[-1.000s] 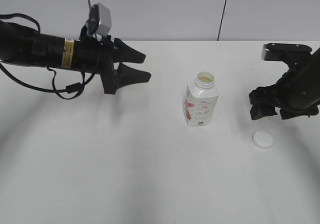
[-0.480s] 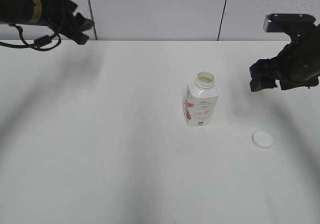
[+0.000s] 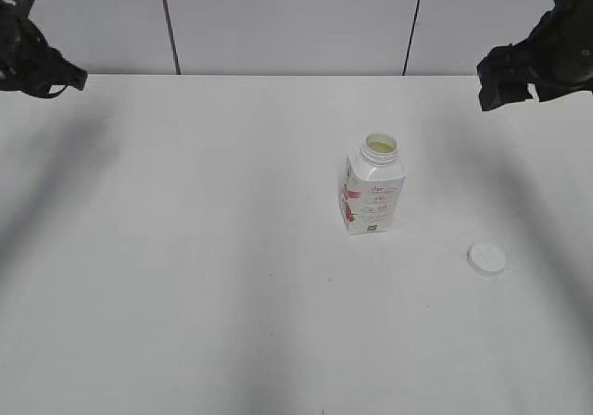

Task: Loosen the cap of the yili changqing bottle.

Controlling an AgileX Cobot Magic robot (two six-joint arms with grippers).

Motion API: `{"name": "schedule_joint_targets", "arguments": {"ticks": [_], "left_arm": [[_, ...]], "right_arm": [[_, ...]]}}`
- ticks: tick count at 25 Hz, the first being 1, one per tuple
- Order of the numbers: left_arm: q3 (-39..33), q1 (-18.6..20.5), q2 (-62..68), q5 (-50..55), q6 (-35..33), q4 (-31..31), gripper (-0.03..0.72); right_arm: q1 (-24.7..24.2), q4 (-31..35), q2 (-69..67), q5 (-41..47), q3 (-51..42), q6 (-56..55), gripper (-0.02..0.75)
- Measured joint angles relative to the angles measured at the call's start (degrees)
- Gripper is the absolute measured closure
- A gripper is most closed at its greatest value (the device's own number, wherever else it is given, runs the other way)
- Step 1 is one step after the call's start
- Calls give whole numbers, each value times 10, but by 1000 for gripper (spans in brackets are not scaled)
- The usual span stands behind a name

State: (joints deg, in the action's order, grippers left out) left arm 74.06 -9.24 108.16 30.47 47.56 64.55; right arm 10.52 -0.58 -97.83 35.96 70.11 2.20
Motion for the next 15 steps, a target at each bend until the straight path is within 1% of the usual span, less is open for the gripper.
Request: {"name": "schedule_joint_targets", "arguments": {"ticks": [3, 5, 7, 10, 11, 13, 15], "left_arm": [[0, 0, -4, 61, -11, -89, 297], [0, 0, -18, 82, -47, -153, 297], [0, 0, -39, 87, -116, -222, 297], [0, 0, -70, 93, -264, -336, 297], [0, 0, -82, 98, -299, -372, 297], [0, 0, -101, 117, -355, -421, 297], [0, 0, -119, 141, -380, -446, 297]], "right_arm": [[0, -6, 0, 17, 27, 0, 160], [0, -10, 0, 31, 43, 0, 160], [0, -11, 0, 47, 61, 0, 160], [0, -16, 0, 82, 86, 0, 160], [0, -20, 0, 96, 92, 0, 160], [0, -35, 0, 120, 104, 0, 160], [0, -56, 0, 153, 115, 0, 160]]}}
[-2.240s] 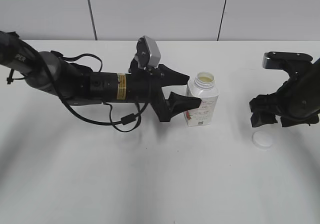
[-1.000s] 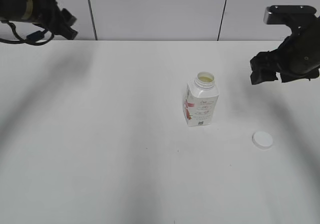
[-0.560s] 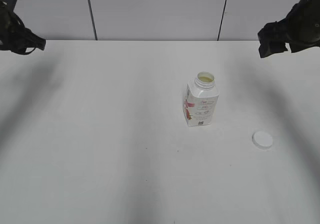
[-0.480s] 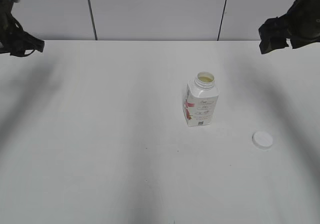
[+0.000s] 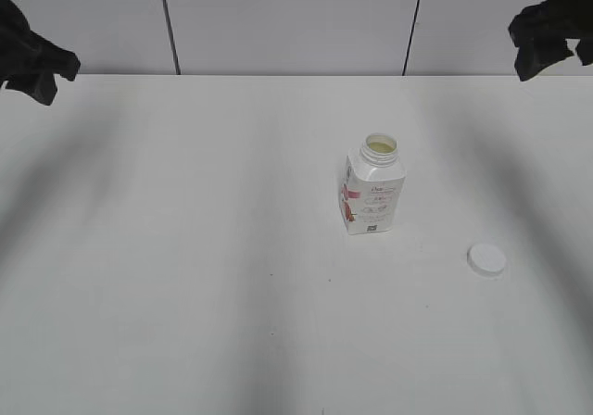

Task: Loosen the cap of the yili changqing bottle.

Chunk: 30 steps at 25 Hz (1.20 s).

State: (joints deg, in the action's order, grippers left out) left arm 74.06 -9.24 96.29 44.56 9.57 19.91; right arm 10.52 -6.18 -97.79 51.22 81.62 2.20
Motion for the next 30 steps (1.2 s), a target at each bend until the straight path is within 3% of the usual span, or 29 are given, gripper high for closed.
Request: {"name": "schedule_joint_targets", "arguments": {"ticks": [4, 8, 14, 18, 24, 30], "left_arm": [[0, 0, -24, 61, -35, -20, 290], [0, 4, -42, 102, -58, -56, 237], [0, 38, -80, 174, -77, -86, 207], [0, 61, -115, 228, -79, -93, 204], [0, 65, -191, 251, -79, -132, 204], [0, 65, -265, 252, -79, -164, 204]], "right_arm": [[-1, -26, 0, 77, 25, 0, 160], [-3, -29, 9, 129, 41, 0, 160], [-4, -26, 75, 175, 43, 0, 160], [-5, 12, 128, 181, 40, 0, 160], [-5, 62, 205, 183, 8, 1, 160], [-5, 62, 274, 184, -59, 1, 160]]}}
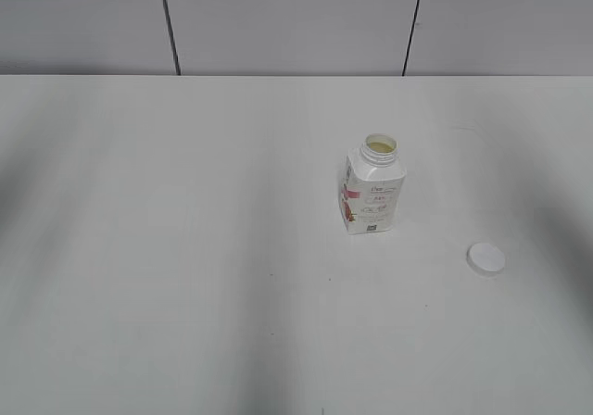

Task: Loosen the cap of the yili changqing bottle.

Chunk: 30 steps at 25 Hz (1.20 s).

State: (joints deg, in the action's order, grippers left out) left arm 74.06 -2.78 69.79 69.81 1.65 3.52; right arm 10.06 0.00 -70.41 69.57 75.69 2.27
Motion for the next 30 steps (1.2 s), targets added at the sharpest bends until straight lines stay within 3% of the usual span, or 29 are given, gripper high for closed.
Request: {"name": "schedule_joint_targets", "arguments": {"ticks": [4, 20, 30], "left_arm": [[-25, 0, -55, -1, 0, -3, 204], [-325, 0, -324, -19, 0, -3, 213], [-409, 0, -447, -53, 0, -1, 217]], "right_arm": [[0, 5, 47, 1, -53, 0, 160], [0, 19, 183, 2, -206, 0, 156], [0, 51, 280, -13, -296, -3, 156]]}}
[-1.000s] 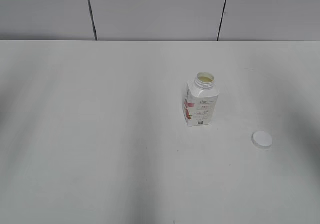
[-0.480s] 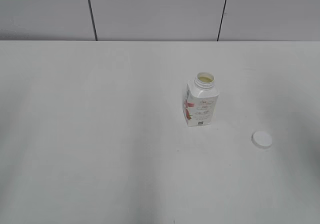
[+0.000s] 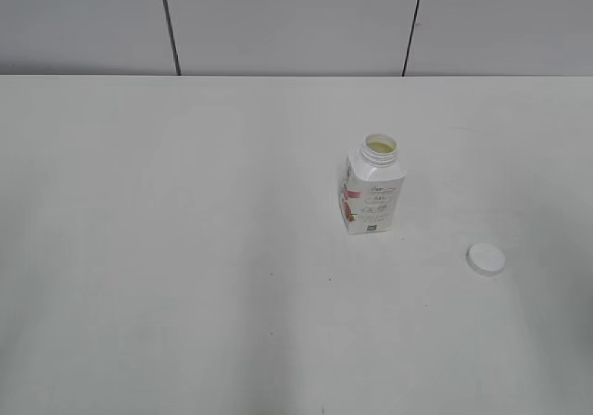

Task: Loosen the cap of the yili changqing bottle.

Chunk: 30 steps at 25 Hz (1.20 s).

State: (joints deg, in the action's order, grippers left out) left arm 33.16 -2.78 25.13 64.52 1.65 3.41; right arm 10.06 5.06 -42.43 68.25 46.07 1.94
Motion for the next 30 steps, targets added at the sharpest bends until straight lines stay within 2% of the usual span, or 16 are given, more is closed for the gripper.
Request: {"name": "schedule_joint_targets", "arguments": {"ticks": [5, 16, 25, 30], "left_arm": [[-31, 0, -33, -34, 0, -3, 217], [-33, 0, -122, -40, 0, -3, 218], [-33, 0, -245, -40, 0, -5, 218], [-35, 0, -256, -40, 0, -5, 223]], "right_arm": [[0, 1, 37, -5, -53, -8, 156], [0, 2, 148, -48, -163, -24, 156], [0, 2, 260, -56, -167, -26, 156], [0, 2, 348, -57, -167, -26, 156]]}}
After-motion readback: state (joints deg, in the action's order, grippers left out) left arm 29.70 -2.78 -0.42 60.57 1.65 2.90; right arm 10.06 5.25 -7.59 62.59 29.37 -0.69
